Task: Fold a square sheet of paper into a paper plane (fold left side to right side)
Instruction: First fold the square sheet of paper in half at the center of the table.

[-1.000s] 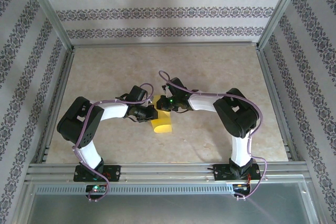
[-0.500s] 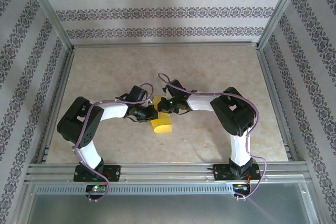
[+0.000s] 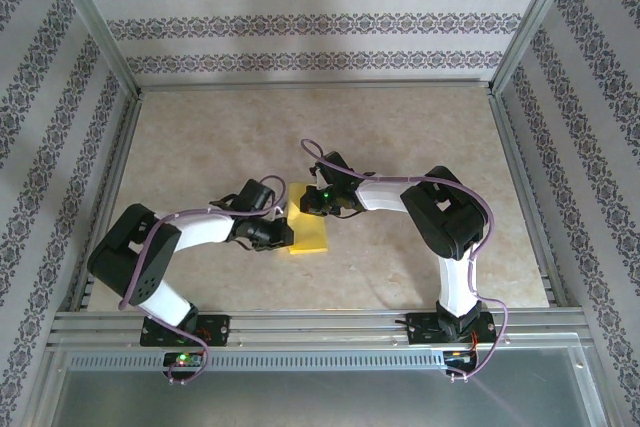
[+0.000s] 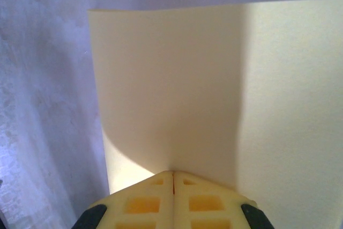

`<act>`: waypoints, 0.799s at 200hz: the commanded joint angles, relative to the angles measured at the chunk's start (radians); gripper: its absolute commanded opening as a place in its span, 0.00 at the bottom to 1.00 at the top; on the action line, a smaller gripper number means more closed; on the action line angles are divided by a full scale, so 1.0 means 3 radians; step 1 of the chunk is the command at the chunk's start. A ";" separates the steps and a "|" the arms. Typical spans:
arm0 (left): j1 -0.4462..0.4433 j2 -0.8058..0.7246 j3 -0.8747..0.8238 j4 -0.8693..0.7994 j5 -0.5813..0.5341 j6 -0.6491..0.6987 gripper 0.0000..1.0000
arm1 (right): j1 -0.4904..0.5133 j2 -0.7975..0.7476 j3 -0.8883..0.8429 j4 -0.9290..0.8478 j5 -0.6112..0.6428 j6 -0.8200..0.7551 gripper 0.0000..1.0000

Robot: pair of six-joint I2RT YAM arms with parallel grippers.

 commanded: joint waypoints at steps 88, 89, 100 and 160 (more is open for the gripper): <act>-0.0107 -0.0643 0.0097 -0.0543 -0.0331 -0.0086 0.14 | -0.0040 0.0101 -0.0055 -0.0329 0.0142 -0.0121 0.00; -0.0106 -0.0641 0.0103 -0.0543 -0.0330 -0.0086 0.14 | -0.0041 0.0101 -0.0055 -0.0329 0.0140 -0.0122 0.00; -0.0089 -0.0608 0.0146 -0.0469 -0.0299 -0.0065 0.14 | -0.0039 0.0098 -0.0048 -0.0329 0.0139 -0.0123 0.00; -0.0084 0.0105 0.0383 -0.0144 -0.0081 0.0067 0.14 | -0.0024 0.0116 -0.0039 -0.0332 0.0129 -0.0123 0.00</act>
